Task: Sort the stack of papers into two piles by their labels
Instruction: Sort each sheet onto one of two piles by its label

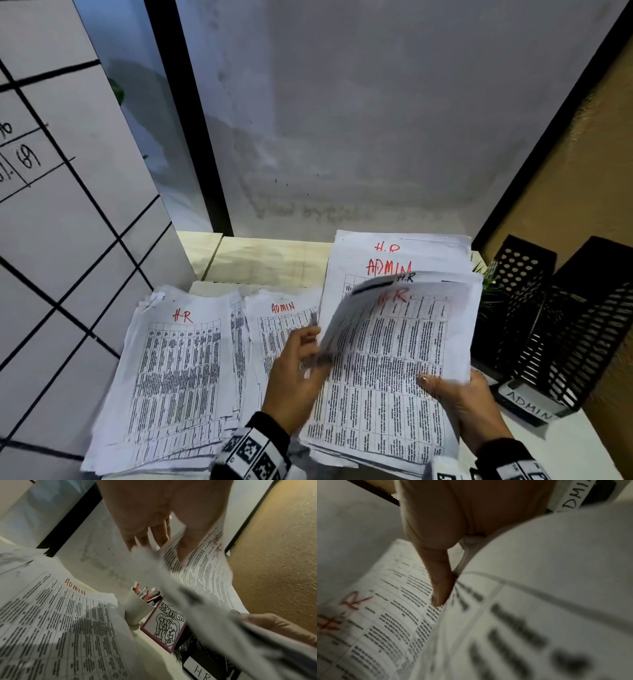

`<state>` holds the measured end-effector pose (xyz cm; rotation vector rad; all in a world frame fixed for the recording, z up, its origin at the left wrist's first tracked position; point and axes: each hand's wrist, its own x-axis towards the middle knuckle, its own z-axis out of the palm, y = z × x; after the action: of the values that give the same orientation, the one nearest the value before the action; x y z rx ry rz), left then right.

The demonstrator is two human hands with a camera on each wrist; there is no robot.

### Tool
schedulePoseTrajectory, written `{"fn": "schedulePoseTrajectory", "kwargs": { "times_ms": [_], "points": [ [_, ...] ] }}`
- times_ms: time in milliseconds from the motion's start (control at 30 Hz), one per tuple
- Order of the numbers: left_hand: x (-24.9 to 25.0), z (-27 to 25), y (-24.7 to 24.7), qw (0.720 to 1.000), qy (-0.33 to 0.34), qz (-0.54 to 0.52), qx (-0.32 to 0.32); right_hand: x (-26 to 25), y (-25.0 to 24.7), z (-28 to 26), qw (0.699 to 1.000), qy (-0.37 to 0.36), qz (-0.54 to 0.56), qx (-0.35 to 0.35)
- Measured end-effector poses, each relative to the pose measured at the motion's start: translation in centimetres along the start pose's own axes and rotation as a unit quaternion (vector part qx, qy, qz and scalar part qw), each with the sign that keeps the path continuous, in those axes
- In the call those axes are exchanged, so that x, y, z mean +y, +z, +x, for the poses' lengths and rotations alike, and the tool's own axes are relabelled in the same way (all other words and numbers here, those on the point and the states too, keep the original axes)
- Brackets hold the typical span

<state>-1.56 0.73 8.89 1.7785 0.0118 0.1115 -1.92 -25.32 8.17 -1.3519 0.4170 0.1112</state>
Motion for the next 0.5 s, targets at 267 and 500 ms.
{"fn": "schedulePoseTrajectory", "kwargs": {
  "times_ms": [267,500],
  "points": [
    [-0.7,1.1,-4.8,0.972,-0.100,-0.156,0.145,-0.2,0.8,0.0,0.999,0.010,-0.026,-0.022],
    [-6.5,2.3,-17.1,0.948,-0.125,0.099,0.274,0.1,-1.3,0.7,0.998,0.020,0.004,0.066]
  ]
}}
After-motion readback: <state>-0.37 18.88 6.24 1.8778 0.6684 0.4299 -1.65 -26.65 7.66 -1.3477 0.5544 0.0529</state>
